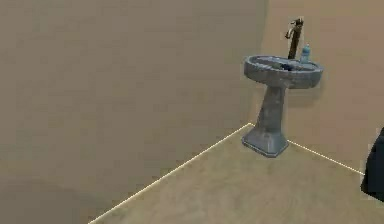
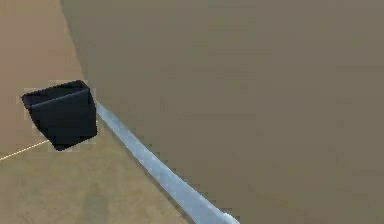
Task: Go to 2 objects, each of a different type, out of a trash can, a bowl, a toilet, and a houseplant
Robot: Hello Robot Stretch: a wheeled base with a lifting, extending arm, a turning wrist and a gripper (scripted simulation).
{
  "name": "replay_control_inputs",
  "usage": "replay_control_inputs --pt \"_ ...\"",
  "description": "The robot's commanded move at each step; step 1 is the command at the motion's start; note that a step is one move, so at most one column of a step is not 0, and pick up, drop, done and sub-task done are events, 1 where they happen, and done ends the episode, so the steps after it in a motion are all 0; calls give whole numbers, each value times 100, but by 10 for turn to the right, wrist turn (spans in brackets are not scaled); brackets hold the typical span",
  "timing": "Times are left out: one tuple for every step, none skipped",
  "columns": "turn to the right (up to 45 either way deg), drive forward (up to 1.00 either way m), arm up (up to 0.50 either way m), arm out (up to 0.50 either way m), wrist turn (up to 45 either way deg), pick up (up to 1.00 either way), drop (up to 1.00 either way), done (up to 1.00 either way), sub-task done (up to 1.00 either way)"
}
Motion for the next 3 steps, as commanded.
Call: replay_control_inputs --pt "450 0 0 0 0 0 0 0 0" --pt "0 100 0 0 0 0 0 0 0" --pt "150 0 0 0 0 0 0 0 0"
